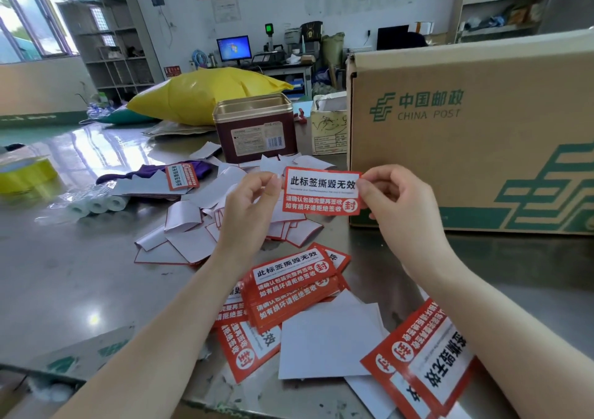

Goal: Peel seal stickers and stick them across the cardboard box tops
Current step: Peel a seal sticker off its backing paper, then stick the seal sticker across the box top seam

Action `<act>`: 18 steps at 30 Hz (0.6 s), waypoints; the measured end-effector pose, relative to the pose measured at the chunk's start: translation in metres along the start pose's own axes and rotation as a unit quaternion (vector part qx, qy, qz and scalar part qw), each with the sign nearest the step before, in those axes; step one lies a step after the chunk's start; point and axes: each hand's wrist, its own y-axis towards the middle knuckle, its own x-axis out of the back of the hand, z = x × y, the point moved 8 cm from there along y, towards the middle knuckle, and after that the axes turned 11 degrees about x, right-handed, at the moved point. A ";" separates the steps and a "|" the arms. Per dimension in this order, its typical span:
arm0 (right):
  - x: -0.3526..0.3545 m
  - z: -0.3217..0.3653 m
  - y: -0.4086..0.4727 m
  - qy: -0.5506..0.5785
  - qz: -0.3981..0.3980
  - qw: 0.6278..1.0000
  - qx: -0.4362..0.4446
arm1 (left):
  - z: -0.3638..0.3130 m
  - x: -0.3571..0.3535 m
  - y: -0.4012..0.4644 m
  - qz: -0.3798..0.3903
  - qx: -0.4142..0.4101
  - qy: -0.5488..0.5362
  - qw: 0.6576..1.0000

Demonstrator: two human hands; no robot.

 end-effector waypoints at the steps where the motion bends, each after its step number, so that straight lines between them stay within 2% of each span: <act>1: 0.000 0.000 0.000 -0.007 -0.002 1.000 0.004 | -0.001 -0.001 -0.001 0.004 0.000 -0.006 1.000; 8: -0.003 0.008 -0.001 -0.025 -0.002 0.999 0.040 | 0.003 -0.002 -0.001 -0.006 0.017 0.038 0.999; 12: 0.002 0.027 -0.003 -0.058 -0.012 0.993 0.101 | -0.002 -0.003 -0.002 -0.022 0.008 0.033 0.999; 18: 0.019 0.072 0.010 -0.128 -0.042 0.969 0.205 | -0.041 -0.005 0.002 -0.059 -0.070 0.020 0.996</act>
